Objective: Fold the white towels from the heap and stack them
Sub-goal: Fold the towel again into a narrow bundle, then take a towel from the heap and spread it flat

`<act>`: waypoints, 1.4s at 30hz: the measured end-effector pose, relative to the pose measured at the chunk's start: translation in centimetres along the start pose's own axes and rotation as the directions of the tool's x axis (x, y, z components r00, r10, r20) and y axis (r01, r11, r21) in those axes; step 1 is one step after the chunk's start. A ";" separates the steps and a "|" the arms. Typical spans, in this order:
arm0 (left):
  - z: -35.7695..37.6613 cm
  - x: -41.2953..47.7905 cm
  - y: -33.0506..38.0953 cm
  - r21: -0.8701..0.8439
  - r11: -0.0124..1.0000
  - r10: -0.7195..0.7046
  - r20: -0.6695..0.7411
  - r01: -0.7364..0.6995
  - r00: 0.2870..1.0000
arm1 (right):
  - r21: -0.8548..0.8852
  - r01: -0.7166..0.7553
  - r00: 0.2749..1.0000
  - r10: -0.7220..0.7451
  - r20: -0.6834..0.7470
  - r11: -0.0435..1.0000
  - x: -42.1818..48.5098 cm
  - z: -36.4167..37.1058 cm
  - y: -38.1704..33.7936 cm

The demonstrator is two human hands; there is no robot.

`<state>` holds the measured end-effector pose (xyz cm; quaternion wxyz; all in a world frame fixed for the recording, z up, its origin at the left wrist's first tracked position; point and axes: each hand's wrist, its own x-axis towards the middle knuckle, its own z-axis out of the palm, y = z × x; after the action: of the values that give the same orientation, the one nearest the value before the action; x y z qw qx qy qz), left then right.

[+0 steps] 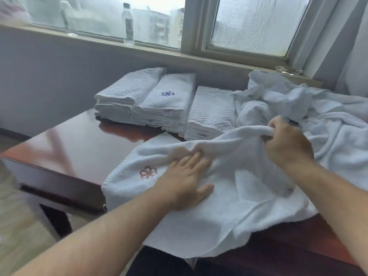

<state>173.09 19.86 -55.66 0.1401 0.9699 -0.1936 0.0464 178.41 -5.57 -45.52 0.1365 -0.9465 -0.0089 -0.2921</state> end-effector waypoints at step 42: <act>1.2 2.8 4.5 -0.024 0.981 0.194 0.161 -0.193 0.968 | -0.307 -0.051 0.788 0.227 0.573 0.950 -7.8 0.7 12.2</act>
<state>173.98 14.48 -55.28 0.1226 0.9464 -0.2983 -0.0202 173.50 -16.68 -53.51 0.0153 -0.9975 0.0594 0.0361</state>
